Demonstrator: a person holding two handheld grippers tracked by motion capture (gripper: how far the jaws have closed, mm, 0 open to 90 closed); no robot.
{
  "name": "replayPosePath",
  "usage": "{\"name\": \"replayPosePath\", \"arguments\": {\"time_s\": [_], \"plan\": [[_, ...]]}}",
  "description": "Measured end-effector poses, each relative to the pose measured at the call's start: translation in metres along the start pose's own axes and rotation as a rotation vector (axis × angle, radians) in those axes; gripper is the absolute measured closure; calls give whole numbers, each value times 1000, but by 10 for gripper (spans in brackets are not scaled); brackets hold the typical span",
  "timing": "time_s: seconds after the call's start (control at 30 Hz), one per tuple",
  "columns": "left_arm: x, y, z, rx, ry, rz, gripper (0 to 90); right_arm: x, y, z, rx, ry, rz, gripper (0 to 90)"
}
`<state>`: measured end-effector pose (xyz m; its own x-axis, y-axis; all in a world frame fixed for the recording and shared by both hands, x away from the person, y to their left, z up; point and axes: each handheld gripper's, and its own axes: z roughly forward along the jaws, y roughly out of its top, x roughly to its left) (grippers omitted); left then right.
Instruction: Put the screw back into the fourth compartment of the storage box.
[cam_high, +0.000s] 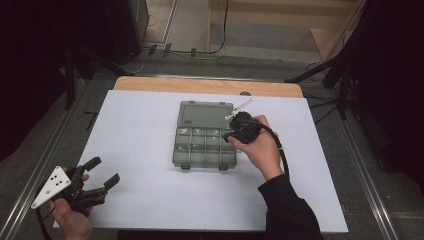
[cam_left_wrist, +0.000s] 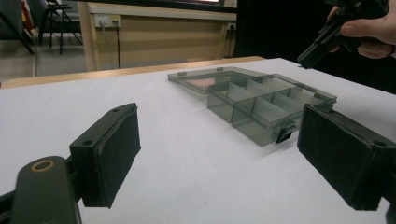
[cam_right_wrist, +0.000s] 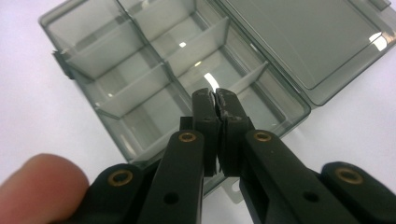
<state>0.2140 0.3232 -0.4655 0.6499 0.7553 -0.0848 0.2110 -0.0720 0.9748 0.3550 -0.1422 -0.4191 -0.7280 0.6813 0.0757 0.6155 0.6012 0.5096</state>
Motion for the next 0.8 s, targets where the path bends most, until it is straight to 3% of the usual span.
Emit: {"name": "replayPosePath", "arguments": {"time_s": [0.8], "plan": [[0, 0, -1, -1, 3, -4, 133, -17, 0, 34, 65, -66, 28, 897]]}}
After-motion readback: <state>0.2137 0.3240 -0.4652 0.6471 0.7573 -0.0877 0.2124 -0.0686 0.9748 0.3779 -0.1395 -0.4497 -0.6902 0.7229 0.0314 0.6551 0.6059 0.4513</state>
